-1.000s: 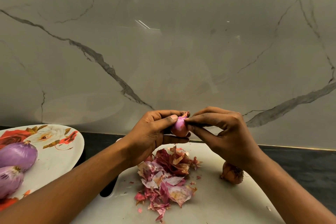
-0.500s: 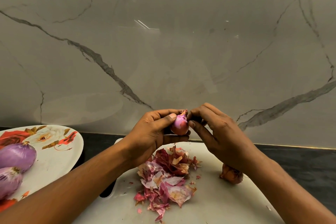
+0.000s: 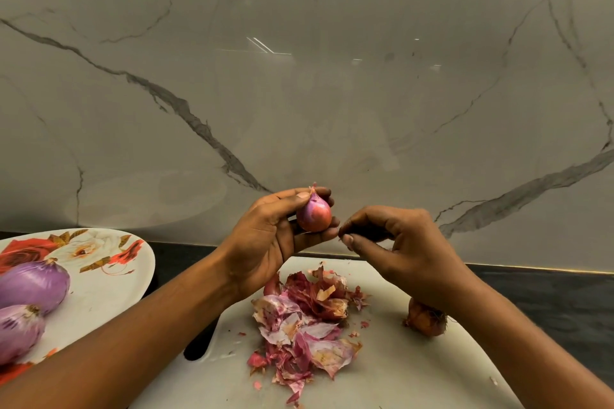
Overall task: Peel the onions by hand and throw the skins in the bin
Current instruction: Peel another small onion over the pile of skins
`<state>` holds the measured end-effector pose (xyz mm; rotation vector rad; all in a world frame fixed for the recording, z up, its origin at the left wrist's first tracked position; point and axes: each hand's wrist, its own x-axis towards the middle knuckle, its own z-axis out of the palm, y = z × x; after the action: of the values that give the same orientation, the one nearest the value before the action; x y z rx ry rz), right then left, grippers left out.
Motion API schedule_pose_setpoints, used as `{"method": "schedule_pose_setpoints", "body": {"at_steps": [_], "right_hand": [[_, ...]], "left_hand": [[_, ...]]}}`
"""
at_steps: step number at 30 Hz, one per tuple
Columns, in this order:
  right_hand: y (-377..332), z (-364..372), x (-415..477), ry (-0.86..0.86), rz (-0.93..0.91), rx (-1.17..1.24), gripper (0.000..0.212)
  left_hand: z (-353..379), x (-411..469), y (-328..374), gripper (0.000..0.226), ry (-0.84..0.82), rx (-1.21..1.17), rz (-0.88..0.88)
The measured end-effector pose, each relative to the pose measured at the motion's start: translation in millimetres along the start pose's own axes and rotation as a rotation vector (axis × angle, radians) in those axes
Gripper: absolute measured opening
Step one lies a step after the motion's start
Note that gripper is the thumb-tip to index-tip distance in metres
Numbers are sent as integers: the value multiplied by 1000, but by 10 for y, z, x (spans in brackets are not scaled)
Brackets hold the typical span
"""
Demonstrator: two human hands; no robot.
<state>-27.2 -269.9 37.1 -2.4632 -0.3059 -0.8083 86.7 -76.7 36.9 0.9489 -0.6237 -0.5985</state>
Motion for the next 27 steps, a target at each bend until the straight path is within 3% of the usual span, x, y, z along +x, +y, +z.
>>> {"method": "schedule_pose_setpoints", "body": {"at_steps": [9, 16, 27], "right_hand": [[-111, 3, 67, 3, 426, 495, 37], [-167, 26, 55, -65, 430, 539, 14], [-179, 23, 48, -10, 443, 626, 23]], "left_hand": [[8, 18, -116, 36, -1, 194, 42], [38, -26, -137, 33, -46, 362, 94], [47, -31, -143, 33, -101, 462, 130]]}}
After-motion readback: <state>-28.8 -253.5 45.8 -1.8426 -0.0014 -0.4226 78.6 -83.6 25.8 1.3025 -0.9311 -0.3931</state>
